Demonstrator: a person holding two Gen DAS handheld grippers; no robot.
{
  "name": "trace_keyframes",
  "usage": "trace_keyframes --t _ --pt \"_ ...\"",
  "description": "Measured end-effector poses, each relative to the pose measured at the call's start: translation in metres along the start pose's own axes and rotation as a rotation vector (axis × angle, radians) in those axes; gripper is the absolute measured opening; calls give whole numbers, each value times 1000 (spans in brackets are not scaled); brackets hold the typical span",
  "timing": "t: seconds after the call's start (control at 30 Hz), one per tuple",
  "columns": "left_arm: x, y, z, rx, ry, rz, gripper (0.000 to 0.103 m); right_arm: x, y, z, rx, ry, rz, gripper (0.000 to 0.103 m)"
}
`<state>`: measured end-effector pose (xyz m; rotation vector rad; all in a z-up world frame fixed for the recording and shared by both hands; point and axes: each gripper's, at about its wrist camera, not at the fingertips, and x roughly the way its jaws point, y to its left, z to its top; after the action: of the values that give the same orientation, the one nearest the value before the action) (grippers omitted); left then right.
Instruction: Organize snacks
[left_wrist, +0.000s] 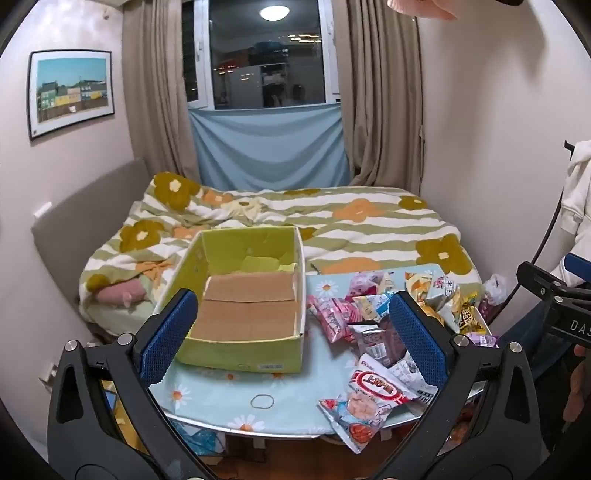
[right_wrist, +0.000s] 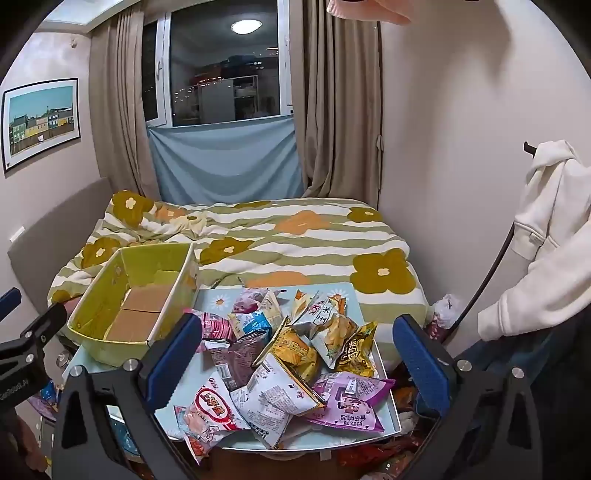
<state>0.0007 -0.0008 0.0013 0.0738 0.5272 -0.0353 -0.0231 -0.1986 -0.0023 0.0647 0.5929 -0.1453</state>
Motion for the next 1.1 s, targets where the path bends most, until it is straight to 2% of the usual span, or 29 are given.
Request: trace_keyframes --t 1.1 --pt "11 0 -2 11 -1 9 103 2 1 0 -1 14 -2 103"
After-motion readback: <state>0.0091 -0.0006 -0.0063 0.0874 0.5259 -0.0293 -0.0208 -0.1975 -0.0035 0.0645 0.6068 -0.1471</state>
